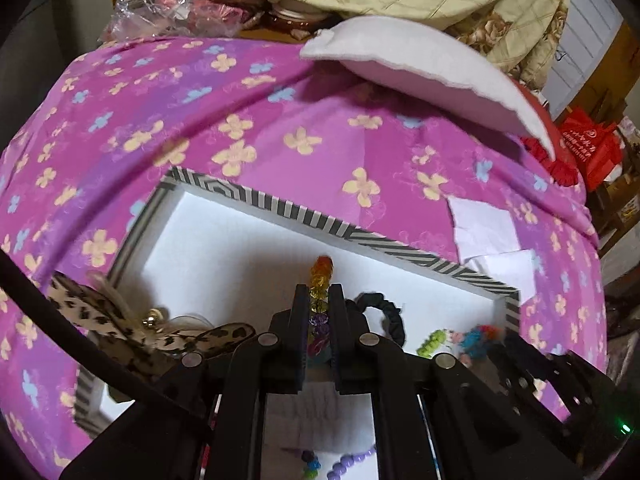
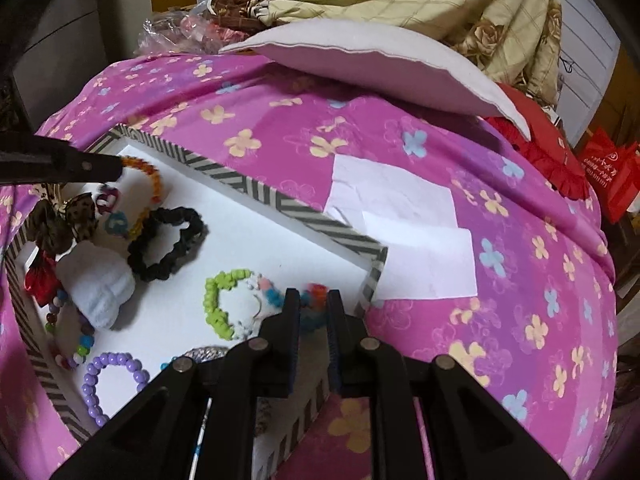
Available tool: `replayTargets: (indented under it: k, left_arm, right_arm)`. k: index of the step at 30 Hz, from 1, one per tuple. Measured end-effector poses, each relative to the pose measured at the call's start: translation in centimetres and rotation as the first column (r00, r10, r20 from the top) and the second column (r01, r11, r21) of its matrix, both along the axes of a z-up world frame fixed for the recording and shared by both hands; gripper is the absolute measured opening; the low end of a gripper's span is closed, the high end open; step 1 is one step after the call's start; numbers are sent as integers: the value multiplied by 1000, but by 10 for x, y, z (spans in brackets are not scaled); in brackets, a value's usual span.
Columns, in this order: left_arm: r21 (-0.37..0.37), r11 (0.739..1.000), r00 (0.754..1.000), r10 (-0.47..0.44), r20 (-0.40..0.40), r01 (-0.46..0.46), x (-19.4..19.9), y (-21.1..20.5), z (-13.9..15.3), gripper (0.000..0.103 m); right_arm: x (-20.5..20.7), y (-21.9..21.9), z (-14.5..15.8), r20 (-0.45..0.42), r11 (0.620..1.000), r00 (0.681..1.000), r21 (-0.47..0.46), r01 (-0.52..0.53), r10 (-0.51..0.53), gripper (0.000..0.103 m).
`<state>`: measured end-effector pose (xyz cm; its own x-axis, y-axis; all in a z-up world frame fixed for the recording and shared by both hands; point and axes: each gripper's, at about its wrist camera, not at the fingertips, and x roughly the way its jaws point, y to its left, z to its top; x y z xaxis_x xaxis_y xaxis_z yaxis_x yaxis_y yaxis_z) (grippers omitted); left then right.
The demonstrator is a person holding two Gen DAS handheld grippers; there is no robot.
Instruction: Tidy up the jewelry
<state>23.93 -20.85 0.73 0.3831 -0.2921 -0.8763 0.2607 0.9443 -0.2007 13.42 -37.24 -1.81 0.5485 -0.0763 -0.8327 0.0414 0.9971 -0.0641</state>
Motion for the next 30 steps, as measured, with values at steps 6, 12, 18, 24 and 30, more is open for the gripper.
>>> replayTargets:
  k: [6,12,18,24,30]
  left_arm:
    - [9,999,998,53,-18,-52,8,12,-14,28]
    - [-12,999,999,29,-27,-30,-5,26,-9,46]
    - [45,999,999,-4,55,1,-46,43,7,46]
    - [104,995,989,-16,147,1,-86,62,18,46]
    - [123,992,978,-15,209,-11,-119,81,30,46]
  right_arm:
    - [-22,3,15,57,997,998,72,6,-10,39]
    - [-51,12,24,89,993,996,114,11,-22,47]
    - [-78,28,27,105,989,994,150,21,-37,57]
    - [-94,51,24,102,982,993,184,38,-57,59]
    - [-104,68,27,110,979,991,195,51,-74,61]
